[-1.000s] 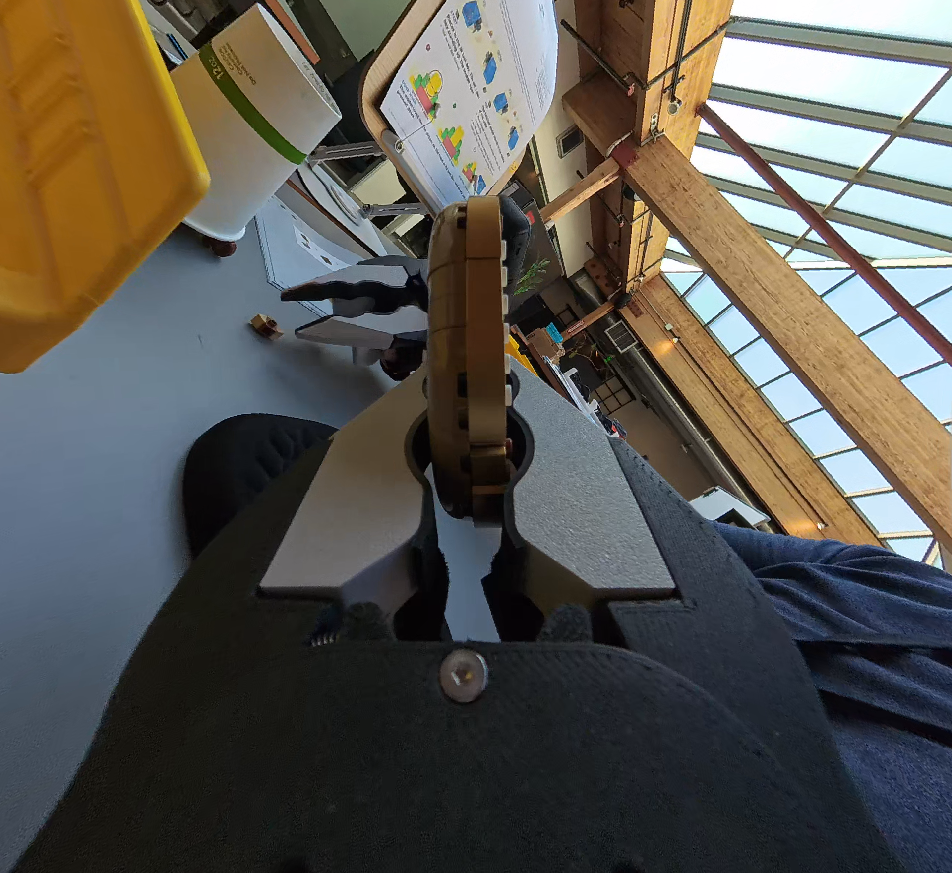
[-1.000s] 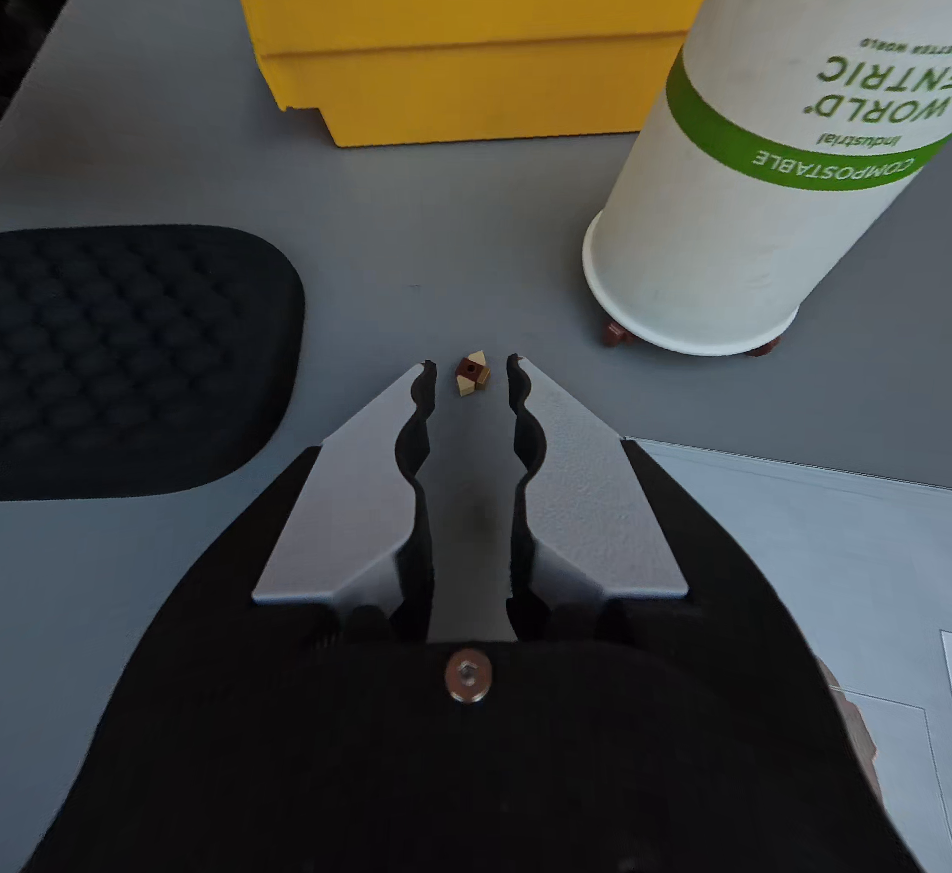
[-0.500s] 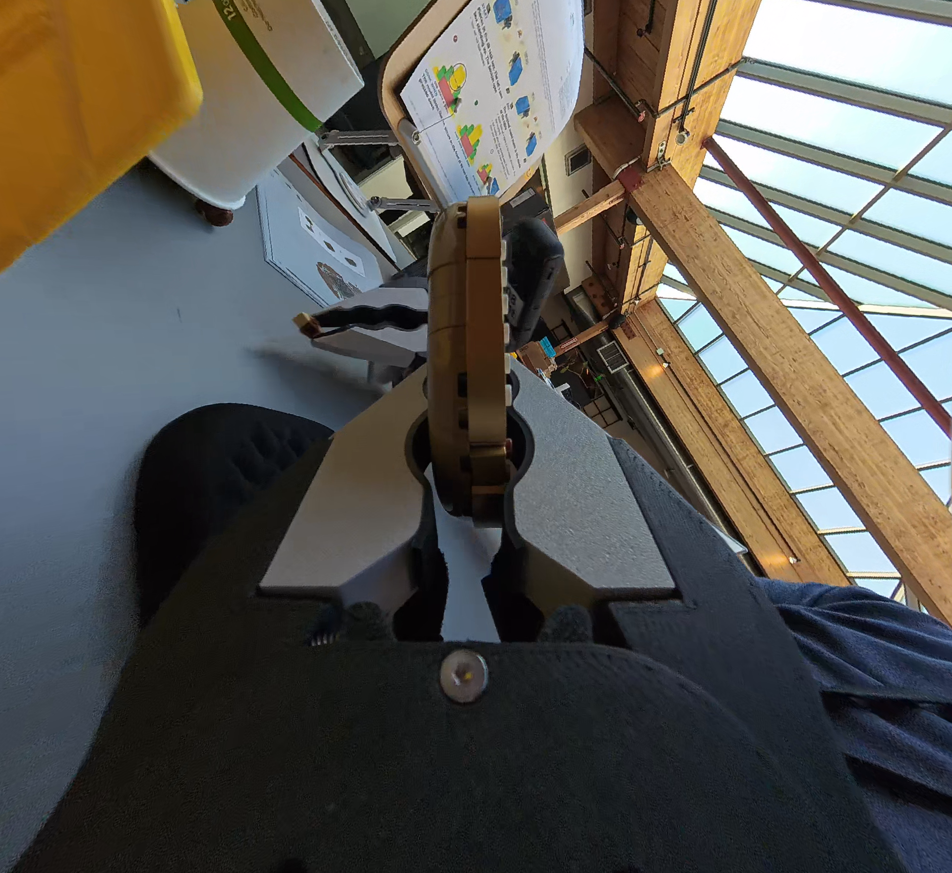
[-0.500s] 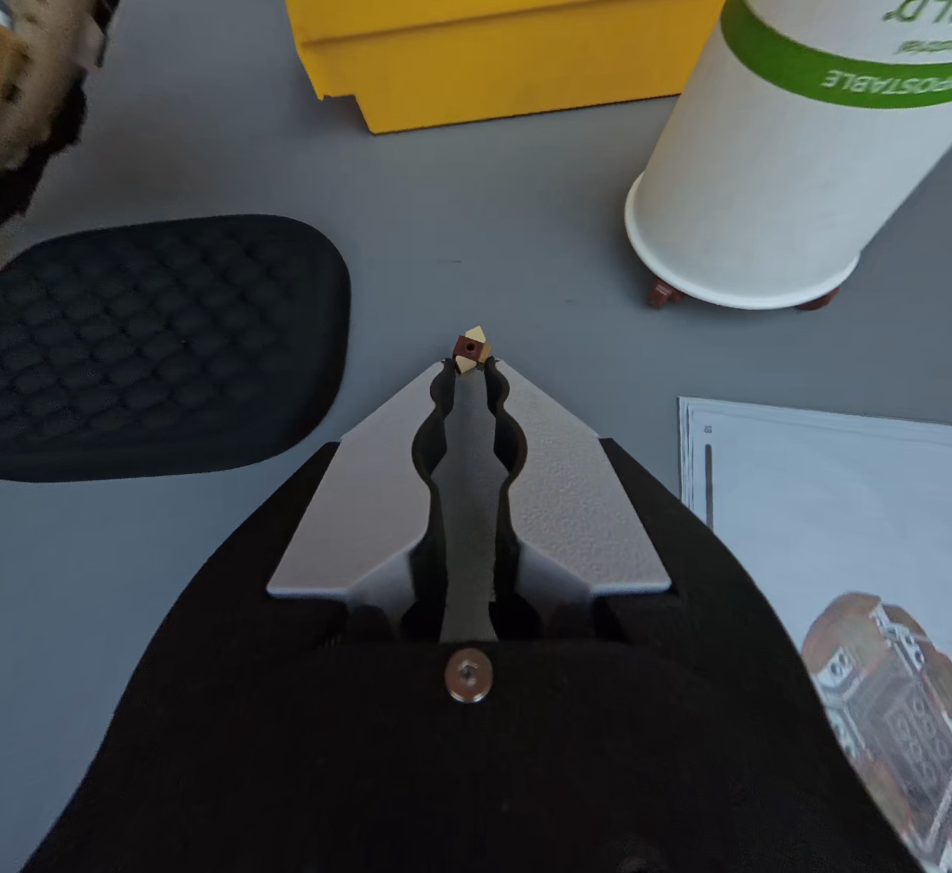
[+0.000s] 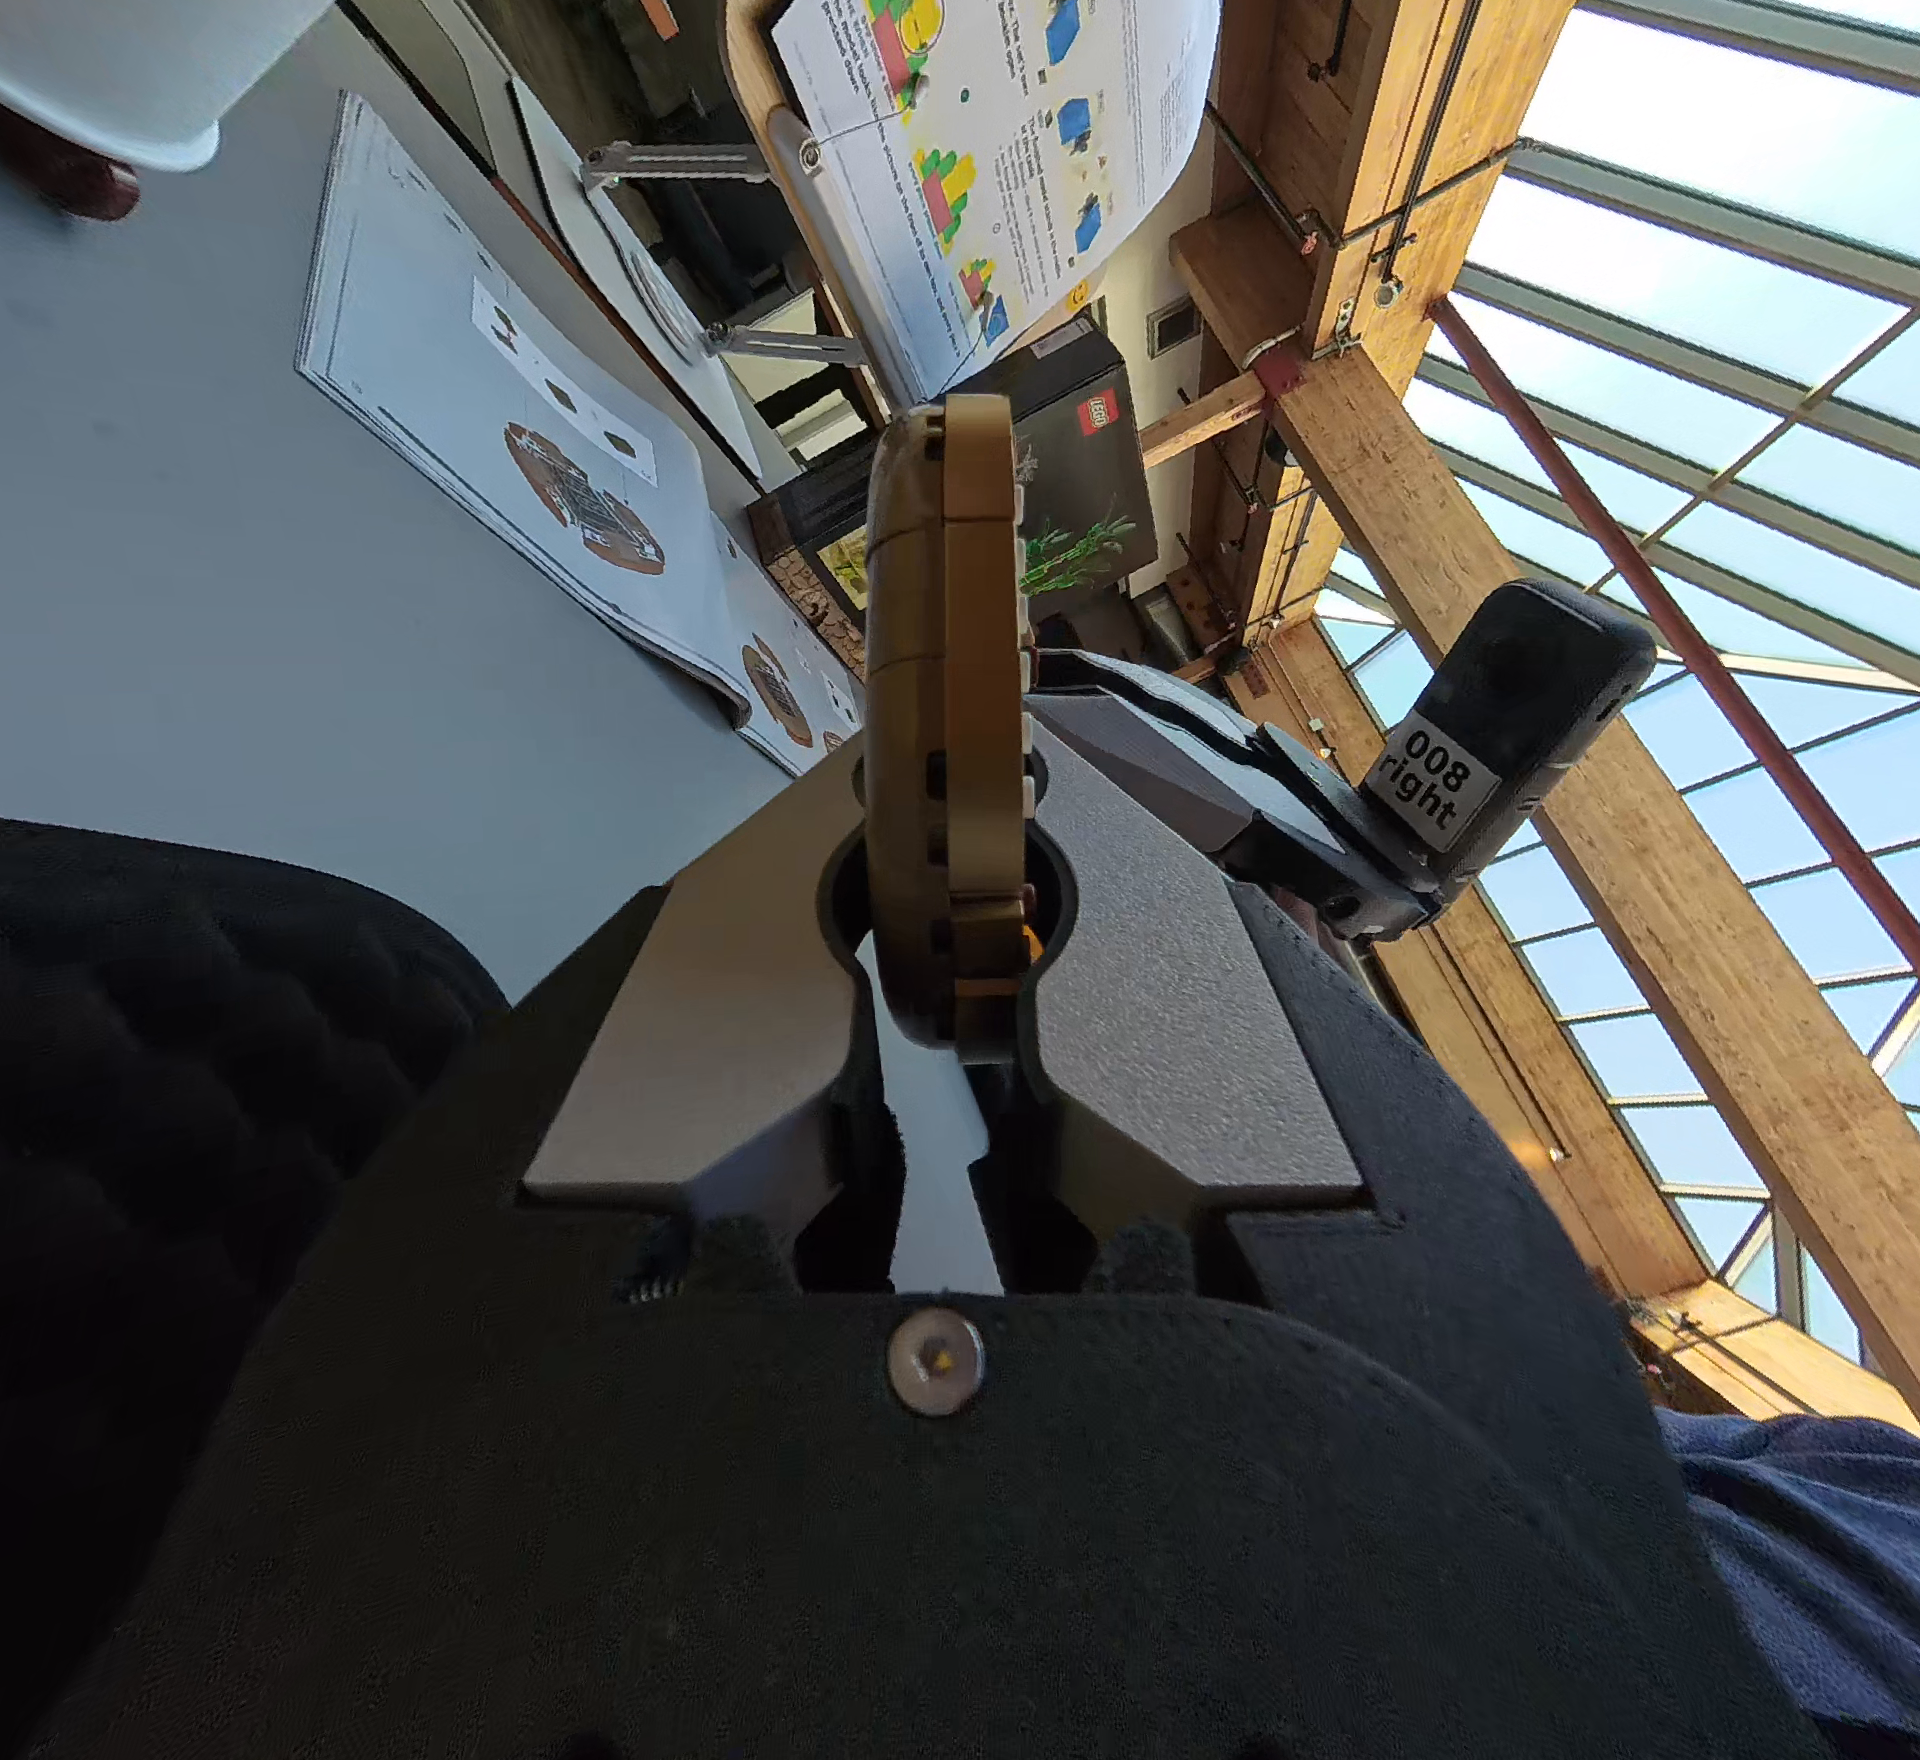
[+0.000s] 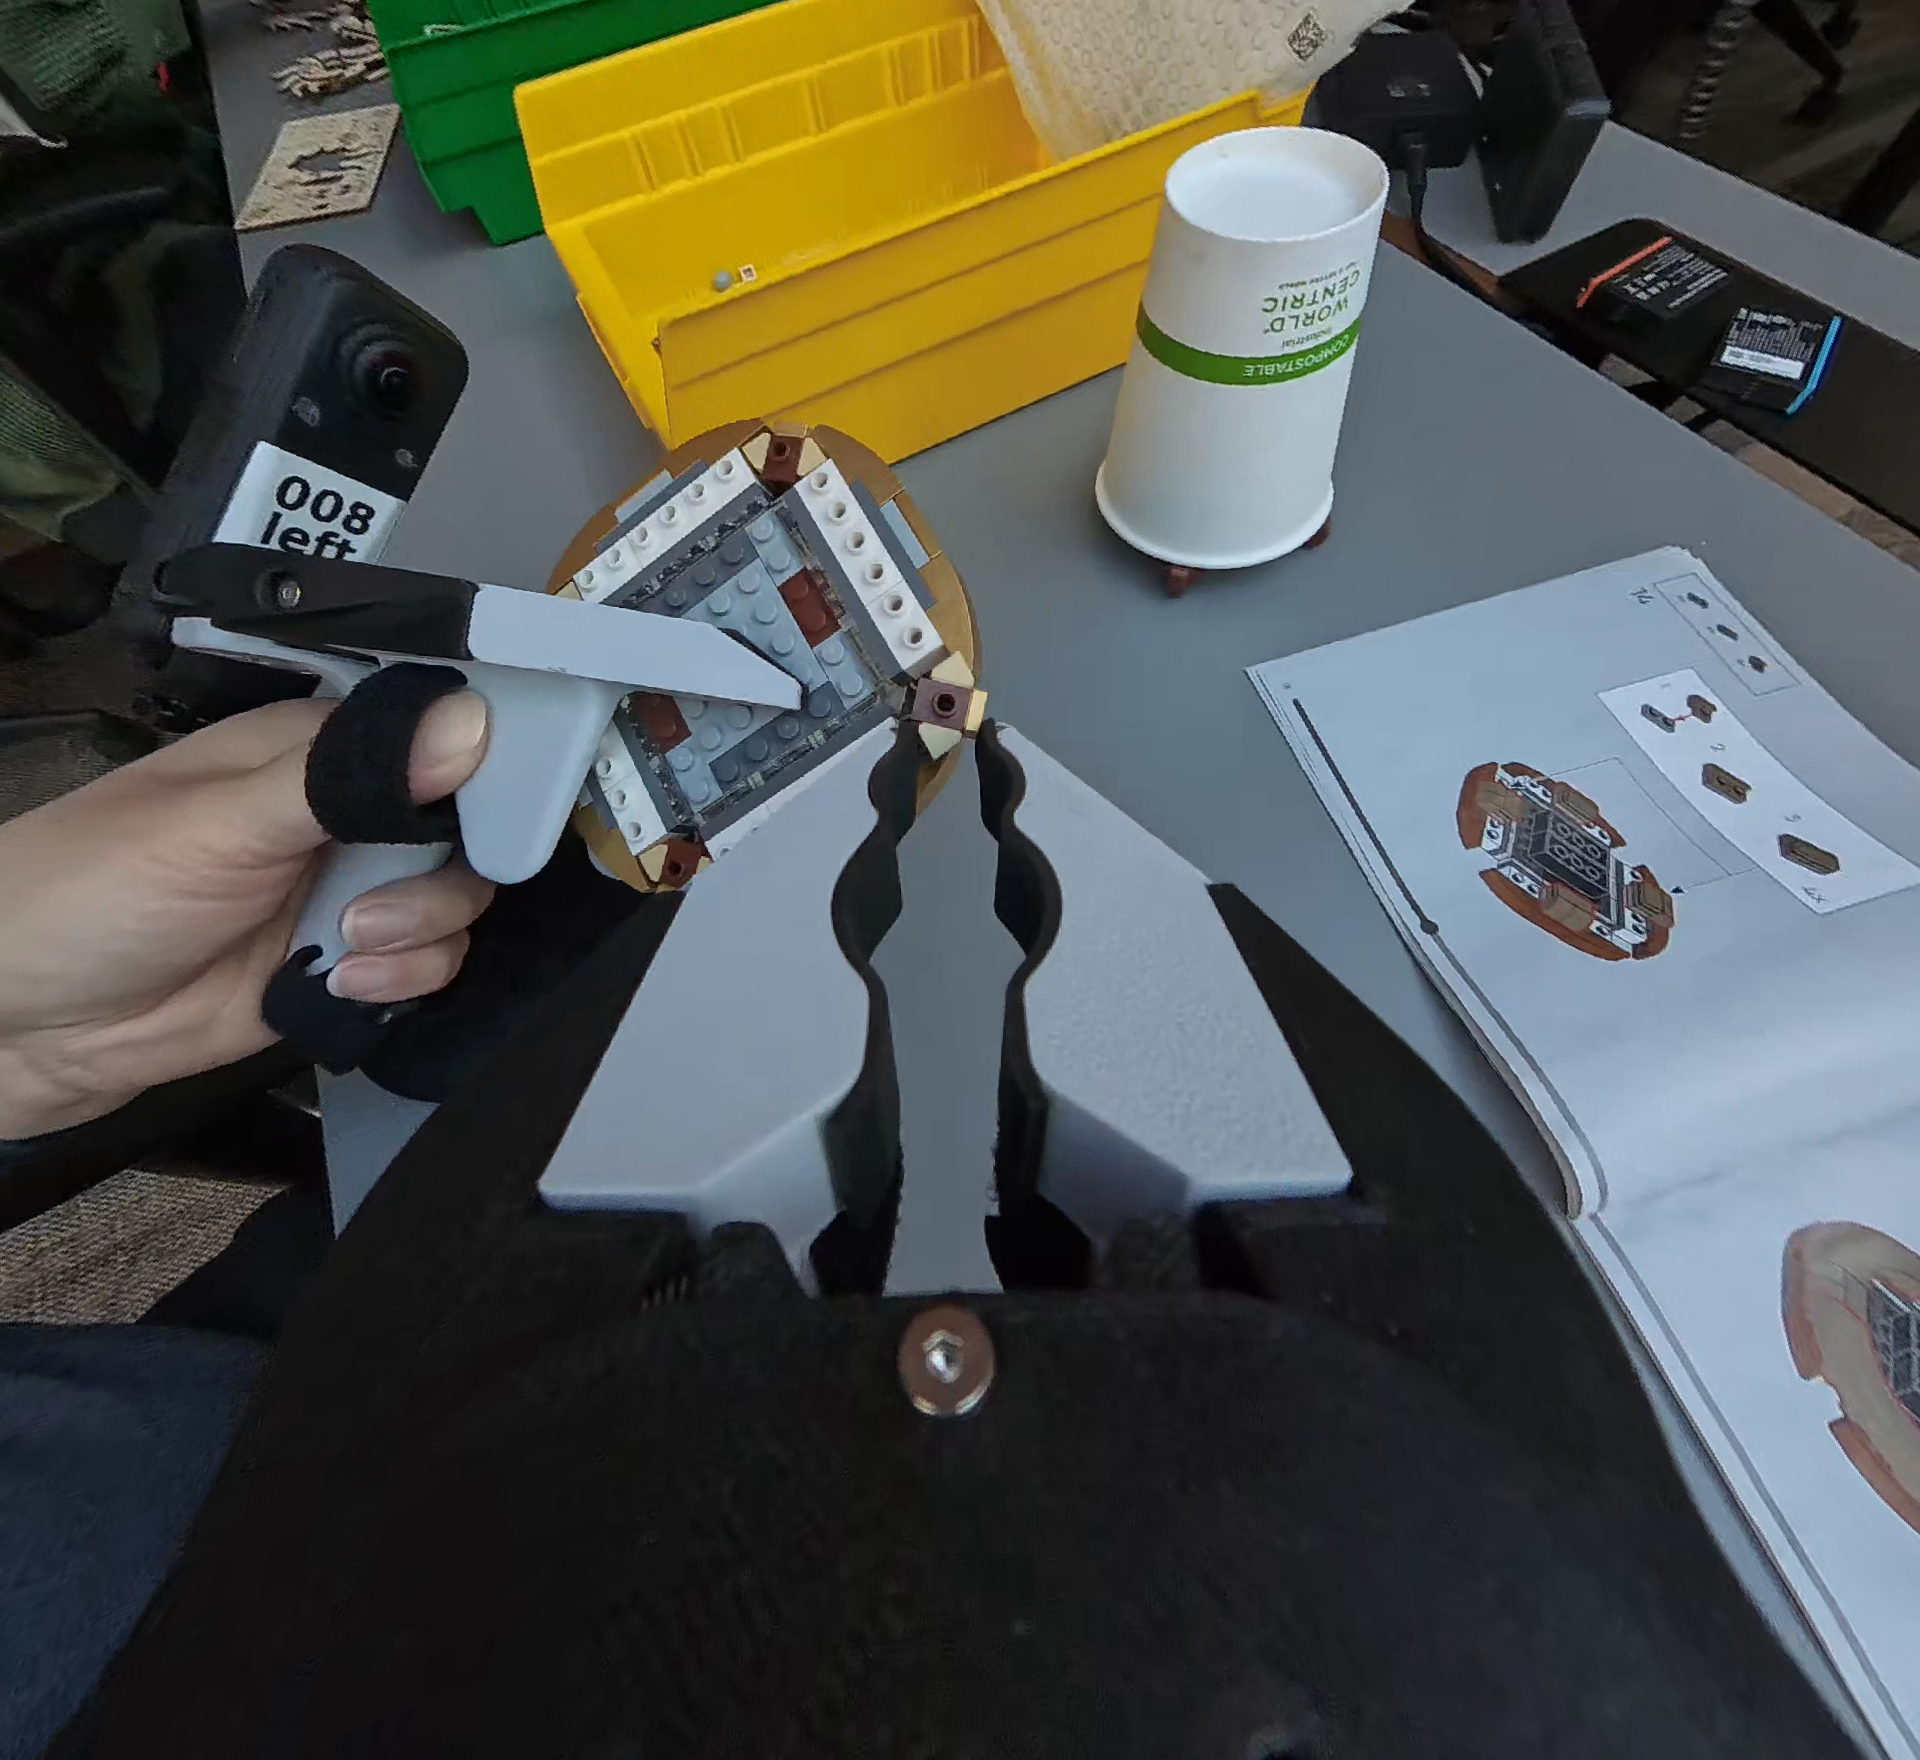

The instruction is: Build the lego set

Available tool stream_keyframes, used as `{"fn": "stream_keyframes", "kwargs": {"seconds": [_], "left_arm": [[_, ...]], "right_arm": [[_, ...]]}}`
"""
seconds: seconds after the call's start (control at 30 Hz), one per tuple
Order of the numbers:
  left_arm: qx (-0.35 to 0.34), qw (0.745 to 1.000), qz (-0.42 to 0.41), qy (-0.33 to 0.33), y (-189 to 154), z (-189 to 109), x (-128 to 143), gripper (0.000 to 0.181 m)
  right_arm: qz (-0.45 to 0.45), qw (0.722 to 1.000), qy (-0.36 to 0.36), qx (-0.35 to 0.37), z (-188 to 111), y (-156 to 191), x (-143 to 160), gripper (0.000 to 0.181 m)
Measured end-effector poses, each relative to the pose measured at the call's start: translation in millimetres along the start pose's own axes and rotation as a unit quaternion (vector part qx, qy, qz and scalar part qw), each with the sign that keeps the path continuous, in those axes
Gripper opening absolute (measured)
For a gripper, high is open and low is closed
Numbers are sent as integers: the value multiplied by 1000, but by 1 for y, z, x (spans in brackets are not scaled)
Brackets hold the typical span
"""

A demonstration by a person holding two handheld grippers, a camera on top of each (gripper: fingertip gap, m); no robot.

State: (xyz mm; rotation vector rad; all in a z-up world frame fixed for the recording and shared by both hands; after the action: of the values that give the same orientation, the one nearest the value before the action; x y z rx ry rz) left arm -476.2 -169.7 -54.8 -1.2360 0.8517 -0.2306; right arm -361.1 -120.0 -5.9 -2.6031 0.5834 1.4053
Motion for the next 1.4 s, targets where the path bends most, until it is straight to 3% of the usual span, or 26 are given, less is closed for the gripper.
{"fn": "stream_keyframes", "kwargs": {"seconds": [0.33,0.97,1.23,1.4], "left_arm": [[-5,1000,-4,-1,0,-2,1,17],[9,1000,5,7,-4,-6,1,18],[24,1000,1,3,-6,-9,0,18],[66,997,6,33,-15,-10,1,17]], "right_arm": [[-60,997,41,14,1,7,-4,11],[-50,994,83,-41,1,6,-15,18],[-24,998,24,-60,-11,-4,-13,17],[39,984,-54,-163,-22,-9,-11,23]]}}
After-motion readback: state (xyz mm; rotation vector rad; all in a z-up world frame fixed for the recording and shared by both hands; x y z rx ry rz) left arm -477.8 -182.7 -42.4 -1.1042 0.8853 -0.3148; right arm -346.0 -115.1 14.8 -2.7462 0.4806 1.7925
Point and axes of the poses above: each gripper's, where its closed fingertips meet, z out along the fingers, x out of its underside, y = z × x across the jaws, the point moved 7 cm from there along -z, back along the fingers, and after that the axes turned 6 degrees about y, right-handed, at the moved point
